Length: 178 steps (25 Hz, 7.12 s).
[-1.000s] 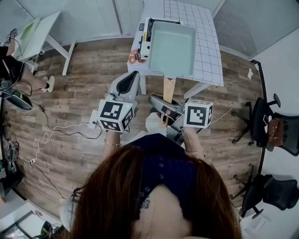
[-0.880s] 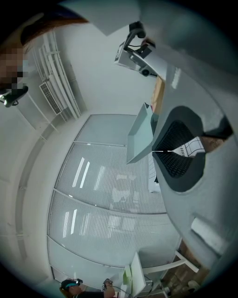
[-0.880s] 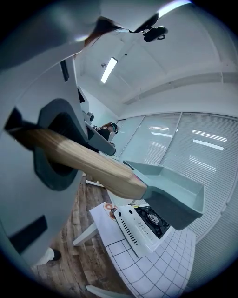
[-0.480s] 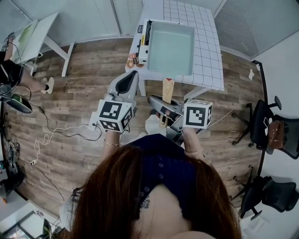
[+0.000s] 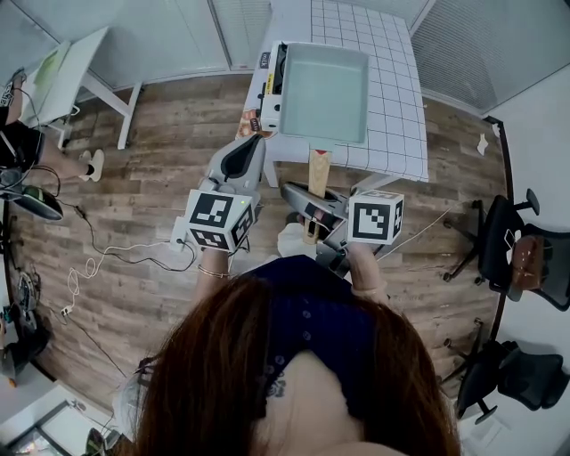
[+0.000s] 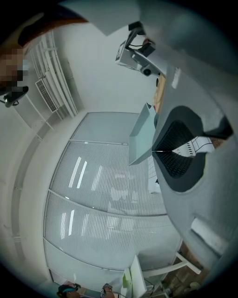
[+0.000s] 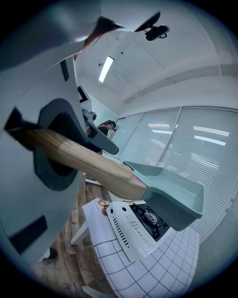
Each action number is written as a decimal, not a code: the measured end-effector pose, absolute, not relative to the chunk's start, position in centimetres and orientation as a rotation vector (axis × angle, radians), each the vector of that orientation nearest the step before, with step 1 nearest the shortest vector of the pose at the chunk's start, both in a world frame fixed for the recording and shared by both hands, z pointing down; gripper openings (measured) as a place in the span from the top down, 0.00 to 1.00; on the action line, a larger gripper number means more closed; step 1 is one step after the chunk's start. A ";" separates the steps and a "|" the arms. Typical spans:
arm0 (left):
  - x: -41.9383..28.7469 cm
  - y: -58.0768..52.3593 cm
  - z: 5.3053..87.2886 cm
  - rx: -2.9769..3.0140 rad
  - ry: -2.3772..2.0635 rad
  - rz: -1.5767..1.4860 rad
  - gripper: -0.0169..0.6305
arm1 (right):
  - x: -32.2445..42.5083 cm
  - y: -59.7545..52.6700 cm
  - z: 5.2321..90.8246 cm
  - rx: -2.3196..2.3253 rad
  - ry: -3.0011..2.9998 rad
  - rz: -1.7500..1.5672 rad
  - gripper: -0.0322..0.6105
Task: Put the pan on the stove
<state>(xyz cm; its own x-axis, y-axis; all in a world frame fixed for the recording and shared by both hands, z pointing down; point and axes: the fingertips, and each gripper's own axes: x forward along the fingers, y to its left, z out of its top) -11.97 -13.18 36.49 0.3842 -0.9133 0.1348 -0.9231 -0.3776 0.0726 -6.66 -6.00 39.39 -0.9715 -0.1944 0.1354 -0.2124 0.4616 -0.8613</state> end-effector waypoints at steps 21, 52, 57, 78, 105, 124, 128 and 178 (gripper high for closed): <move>-12.1 -20.0 37.3 2.445 -1.696 0.139 0.95 | -7.0 -12.9 40.3 0.301 -2.625 1.605 0.86; -12.9 -25.0 39.8 2.373 -1.713 0.203 0.95 | -7.4 -18.5 43.6 0.253 -2.535 1.666 0.86; -13.3 -26.2 40.5 2.357 -1.716 0.215 0.95 | -7.6 -19.8 44.4 0.243 -2.521 1.693 0.86; -13.6 -29.3 42.2 2.312 -1.718 0.259 0.95 | -8.1 -23.0 46.5 0.196 -2.472 1.742 0.86; -13.5 -31.3 44.3 2.291 -1.678 0.341 0.95 | -8.1 -25.9 49.4 0.205 -2.434 1.810 0.85; -13.6 -32.4 45.4 2.267 -1.653 0.357 0.95 | -8.3 -27.3 50.7 0.228 -2.420 1.842 0.85; -13.7 -32.3 45.5 2.264 -1.653 0.362 0.95 | -8.4 -27.1 51.1 0.230 -2.414 1.836 0.85; -13.4 -28.2 44.8 2.282 -1.662 0.347 0.95 | -6.9 -27.1 52.1 0.398 -2.487 1.897 0.66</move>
<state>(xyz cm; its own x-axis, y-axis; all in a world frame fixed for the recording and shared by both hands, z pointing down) -13.44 -28.21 44.79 0.3030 -0.8812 0.3628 -0.9528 -0.2883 0.0955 -6.86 -27.13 52.09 -0.9681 -0.2058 0.1428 -0.1921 0.2441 -0.9505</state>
